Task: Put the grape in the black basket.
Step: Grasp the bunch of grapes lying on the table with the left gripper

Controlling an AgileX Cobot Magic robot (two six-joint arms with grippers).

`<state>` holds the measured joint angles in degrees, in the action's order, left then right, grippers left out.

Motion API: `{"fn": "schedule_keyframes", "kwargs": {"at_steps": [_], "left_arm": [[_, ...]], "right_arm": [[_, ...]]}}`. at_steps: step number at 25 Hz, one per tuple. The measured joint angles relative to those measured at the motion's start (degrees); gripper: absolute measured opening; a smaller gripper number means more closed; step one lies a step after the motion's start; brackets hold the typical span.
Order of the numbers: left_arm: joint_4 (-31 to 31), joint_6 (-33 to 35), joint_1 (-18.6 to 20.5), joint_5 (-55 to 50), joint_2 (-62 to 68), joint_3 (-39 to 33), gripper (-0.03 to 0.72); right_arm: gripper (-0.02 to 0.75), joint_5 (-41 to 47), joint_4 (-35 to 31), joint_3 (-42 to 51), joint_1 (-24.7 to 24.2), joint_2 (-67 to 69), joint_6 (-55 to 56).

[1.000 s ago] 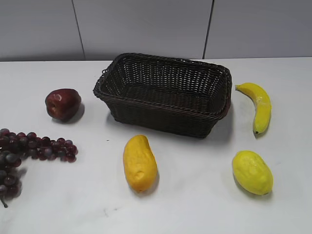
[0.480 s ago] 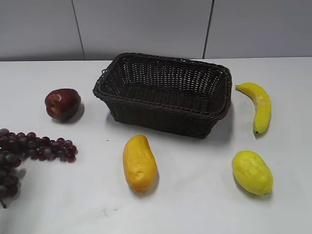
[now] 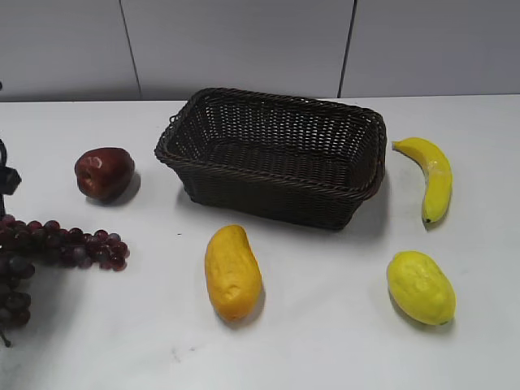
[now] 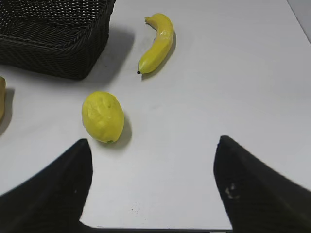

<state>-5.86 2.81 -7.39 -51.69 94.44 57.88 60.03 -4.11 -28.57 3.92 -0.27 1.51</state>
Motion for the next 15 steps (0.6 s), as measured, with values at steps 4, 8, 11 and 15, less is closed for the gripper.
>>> {"fn": "schedule_keyframes", "kwargs": {"at_steps": [4,8,11,15], "left_arm": [[-0.2,0.4,0.0,1.2,5.4,0.0,0.544],[-0.3,0.6,0.0,2.5,8.6,0.0,0.533],[0.1,0.7,0.0,3.3,10.1,0.1,0.444],[0.4,0.7,0.0,3.6,10.1,0.2,0.15]], "right_arm": [[0.59,0.0,0.0,0.0,0.0,0.0,0.0],[0.59,0.0,0.0,0.0,0.0,0.0,0.0],[0.59,0.0,0.0,0.0,0.0,0.0,0.0],[0.59,0.0,0.0,0.0,0.0,0.0,0.0]]}}
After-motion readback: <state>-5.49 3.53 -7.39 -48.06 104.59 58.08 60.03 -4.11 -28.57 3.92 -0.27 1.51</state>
